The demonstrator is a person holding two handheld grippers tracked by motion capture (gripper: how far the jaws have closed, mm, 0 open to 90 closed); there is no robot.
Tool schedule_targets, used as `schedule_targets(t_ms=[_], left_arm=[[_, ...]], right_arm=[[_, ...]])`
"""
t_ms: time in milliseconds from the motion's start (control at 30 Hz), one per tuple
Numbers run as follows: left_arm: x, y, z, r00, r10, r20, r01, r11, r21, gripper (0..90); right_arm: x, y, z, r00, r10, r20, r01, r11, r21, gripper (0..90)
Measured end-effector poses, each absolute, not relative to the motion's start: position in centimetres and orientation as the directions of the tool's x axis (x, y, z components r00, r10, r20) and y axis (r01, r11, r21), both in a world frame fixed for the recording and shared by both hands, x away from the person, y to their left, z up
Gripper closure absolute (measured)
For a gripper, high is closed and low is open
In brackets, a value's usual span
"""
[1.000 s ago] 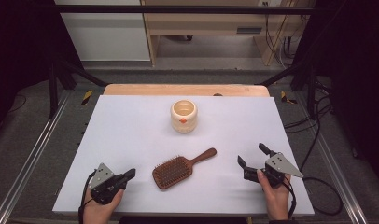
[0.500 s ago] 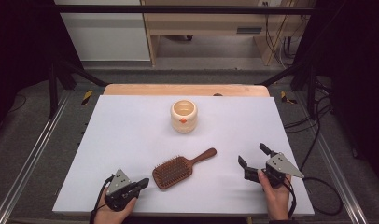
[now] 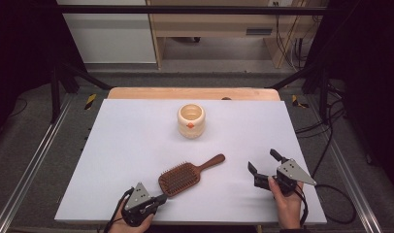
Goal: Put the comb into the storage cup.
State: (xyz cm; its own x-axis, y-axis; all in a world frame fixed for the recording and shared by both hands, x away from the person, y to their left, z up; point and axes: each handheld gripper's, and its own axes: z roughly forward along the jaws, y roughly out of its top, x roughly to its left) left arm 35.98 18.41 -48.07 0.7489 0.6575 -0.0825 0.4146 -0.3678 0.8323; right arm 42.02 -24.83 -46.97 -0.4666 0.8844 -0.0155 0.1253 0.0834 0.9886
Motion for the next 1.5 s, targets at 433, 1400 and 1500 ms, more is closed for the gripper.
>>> schedule_targets(t_ms=[433, 1400, 1500], left_arm=[[36.3, 17.0, -48.9, 0.754, 0.656, -0.047, 0.426, -0.432, 0.795, 90.0], [37.9, 18.4, -48.9, 0.684, 0.728, -0.043, 0.468, -0.393, 0.791, 89.8], [38.2, 18.5, -48.9, 0.678, 0.734, -0.043, 0.47, -0.387, 0.793, 89.8]], right_arm=[[42.0, -24.9, -47.0, -0.464, 0.886, -0.011, 0.13, 0.08, 0.988, 6.9], [42.0, -24.9, -47.0, -0.465, 0.885, -0.009, 0.132, 0.08, 0.988, 6.9], [42.0, -24.9, -47.0, -0.465, 0.885, -0.01, 0.132, 0.08, 0.988, 6.9]])
